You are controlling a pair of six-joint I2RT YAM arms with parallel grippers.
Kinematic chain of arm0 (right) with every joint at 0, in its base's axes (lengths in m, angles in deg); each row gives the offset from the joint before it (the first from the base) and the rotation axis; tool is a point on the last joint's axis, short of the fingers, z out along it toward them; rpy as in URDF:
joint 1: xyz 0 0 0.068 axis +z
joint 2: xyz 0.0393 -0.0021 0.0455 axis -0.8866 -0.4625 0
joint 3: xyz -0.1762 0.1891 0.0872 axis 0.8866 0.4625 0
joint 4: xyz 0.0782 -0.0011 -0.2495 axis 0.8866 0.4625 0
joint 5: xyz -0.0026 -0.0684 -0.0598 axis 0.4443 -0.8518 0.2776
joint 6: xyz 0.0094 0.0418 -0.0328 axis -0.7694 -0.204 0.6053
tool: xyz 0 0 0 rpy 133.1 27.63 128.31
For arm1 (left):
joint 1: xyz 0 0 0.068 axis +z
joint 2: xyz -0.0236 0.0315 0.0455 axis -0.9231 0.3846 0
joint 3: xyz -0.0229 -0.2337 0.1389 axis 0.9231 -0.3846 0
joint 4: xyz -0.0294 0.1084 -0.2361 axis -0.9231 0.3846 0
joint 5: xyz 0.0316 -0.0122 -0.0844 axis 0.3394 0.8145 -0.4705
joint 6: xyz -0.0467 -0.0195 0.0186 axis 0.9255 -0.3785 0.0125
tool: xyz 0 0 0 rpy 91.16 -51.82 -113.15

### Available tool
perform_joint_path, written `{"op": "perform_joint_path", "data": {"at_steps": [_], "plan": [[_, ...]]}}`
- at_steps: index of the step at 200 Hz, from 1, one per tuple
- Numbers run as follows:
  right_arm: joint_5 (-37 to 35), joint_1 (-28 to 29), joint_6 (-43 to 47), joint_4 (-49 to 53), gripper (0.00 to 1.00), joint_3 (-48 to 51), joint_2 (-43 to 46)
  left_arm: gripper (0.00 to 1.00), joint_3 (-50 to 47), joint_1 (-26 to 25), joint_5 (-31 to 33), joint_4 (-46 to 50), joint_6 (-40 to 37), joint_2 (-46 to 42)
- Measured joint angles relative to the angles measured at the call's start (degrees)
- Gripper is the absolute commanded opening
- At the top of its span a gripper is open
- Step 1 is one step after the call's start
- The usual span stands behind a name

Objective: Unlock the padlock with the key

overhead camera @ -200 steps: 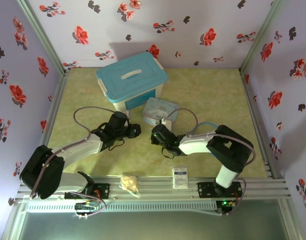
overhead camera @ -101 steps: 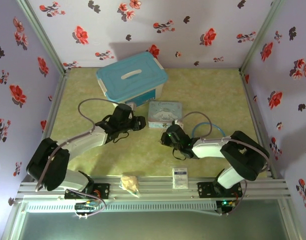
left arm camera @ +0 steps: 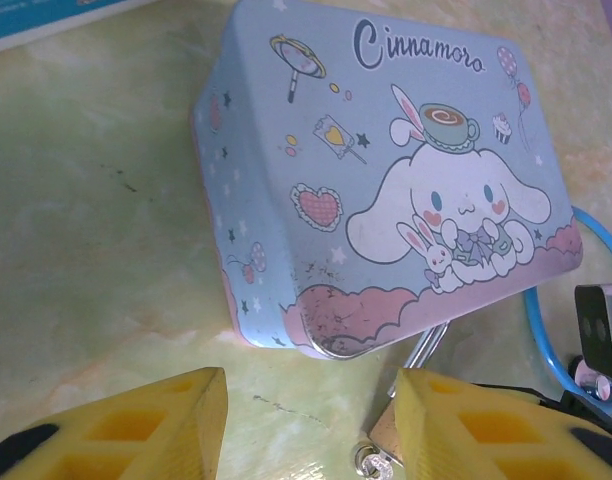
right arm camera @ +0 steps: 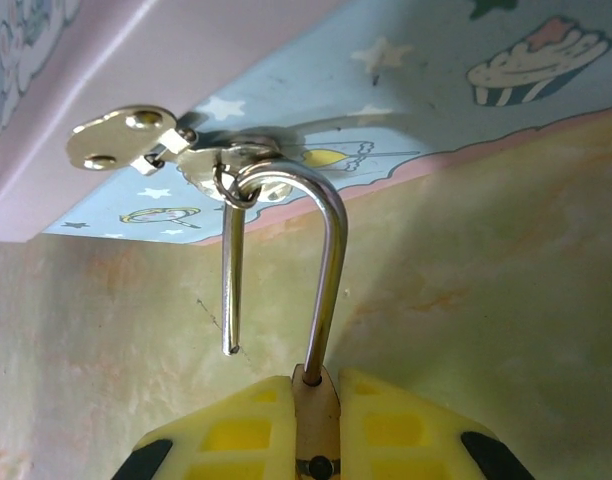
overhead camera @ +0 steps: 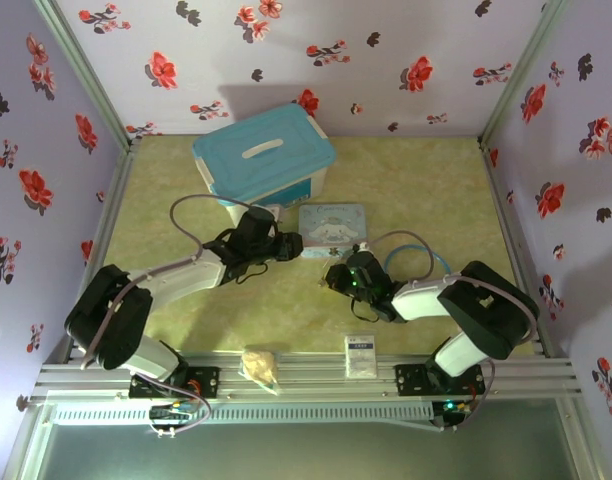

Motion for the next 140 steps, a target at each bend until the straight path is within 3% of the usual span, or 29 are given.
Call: {"op": "perform_joint_path", "data": {"at_steps": [39,79,96,111,140], "plan": [[-0.39,0.04,-3.67,-2.91,0.00,1.09,-0.61,0.60,5.53,-0.46,2.51,1.46,-1.95,4.87],[-2.67,0.94,-5.57,-1.79,0.00,1.11,0.09,0.59,10.01,-0.46,4.63,1.55,-3.74,9.97],[-3.08,1.05,-6.27,-1.75,0.00,1.11,0.02,0.53,11.74,-0.46,5.05,1.33,-4.28,13.11],[-3.02,1.05,-7.50,-3.30,0.00,1.11,-1.01,0.40,11.96,-0.46,5.09,0.52,-4.55,14.71],[-3.04,1.11,-10.47,-7.54,0.00,0.70,-4.04,0.26,12.33,-0.55,6.10,-0.68,-5.68,14.97]]}}
